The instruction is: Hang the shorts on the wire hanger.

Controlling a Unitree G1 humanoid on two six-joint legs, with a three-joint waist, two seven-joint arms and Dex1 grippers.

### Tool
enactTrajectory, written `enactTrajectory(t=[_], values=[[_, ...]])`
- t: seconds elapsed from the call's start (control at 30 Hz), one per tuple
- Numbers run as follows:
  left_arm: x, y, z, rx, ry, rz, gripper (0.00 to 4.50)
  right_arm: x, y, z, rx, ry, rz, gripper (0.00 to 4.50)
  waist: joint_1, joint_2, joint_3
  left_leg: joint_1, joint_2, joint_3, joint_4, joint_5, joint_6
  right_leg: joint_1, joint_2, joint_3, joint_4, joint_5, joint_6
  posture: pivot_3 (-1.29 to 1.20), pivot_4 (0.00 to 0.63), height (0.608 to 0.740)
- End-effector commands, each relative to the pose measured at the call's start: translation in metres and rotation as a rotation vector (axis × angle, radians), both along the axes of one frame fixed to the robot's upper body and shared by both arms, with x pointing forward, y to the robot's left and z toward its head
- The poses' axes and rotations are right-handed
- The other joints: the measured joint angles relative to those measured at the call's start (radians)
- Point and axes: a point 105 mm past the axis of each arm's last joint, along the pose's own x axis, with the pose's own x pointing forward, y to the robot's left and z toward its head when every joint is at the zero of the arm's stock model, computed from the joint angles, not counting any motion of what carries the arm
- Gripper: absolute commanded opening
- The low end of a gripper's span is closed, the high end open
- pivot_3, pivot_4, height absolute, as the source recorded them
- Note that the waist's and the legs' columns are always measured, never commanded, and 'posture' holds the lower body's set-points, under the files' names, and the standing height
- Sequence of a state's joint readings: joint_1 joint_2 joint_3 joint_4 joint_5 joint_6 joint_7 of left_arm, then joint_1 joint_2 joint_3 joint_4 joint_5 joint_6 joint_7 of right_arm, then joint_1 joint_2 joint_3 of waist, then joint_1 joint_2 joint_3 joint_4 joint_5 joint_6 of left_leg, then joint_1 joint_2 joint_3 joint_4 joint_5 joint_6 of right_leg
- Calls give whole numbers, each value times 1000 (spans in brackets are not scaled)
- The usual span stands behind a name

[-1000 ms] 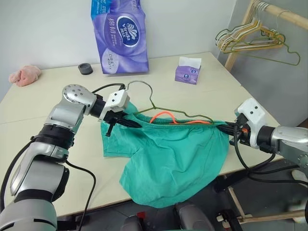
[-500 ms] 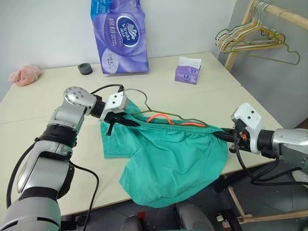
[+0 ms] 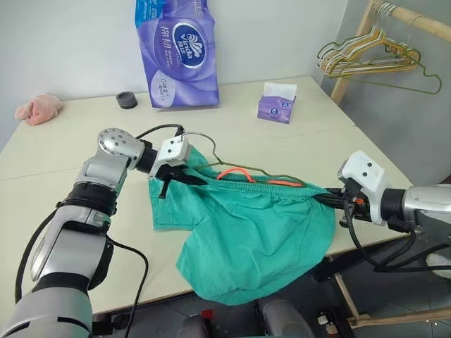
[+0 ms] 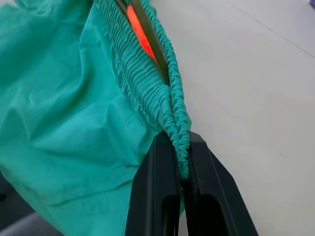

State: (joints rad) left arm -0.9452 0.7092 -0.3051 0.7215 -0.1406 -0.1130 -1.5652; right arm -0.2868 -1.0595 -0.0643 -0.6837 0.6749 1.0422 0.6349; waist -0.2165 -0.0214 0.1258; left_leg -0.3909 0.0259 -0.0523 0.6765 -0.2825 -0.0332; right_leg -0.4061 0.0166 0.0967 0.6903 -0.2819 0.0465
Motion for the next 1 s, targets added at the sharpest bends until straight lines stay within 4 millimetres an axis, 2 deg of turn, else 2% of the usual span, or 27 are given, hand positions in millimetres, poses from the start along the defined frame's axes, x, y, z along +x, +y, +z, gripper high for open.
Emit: enactTrajectory(t=[0.03, 0.27, 0.47, 0.73, 1.0], values=[[6, 17, 9, 21, -33, 74, 0, 3, -7, 5, -81, -80, 10, 12, 0, 0, 0, 0, 0, 0, 0, 0, 0, 0, 0, 0, 0, 0, 0, -229, 103, 740], [7, 18, 10, 15, -36, 86, 0, 3, -12, -2, -165, -147, 80, 12, -1, 0, 0, 0, 0, 0, 0, 0, 0, 0, 0, 0, 0, 0, 0, -227, 104, 740], [4, 22, 3, 60, -33, 64, 0, 9, -5, 13, -56, -157, 67, 12, -2, 0, 1, 0, 0, 0, 0, 0, 0, 0, 0, 0, 0, 0, 0, -227, 100, 740], [2, 22, -3, 93, -41, 45, 0, 19, -2, 32, -115, -180, 119, 12, -3, 1, 1, 0, 0, 0, 0, 0, 0, 0, 0, 0, 0, 0, 0, -231, 97, 740], [0, 9, -10, 83, -36, 20, 0, 35, 45, 36, -216, -283, 266, 12, -11, 2, 2, 0, 1, 1, 0, 0, 0, 0, 0, 0, 0, 0, 0, -243, 91, 740]])
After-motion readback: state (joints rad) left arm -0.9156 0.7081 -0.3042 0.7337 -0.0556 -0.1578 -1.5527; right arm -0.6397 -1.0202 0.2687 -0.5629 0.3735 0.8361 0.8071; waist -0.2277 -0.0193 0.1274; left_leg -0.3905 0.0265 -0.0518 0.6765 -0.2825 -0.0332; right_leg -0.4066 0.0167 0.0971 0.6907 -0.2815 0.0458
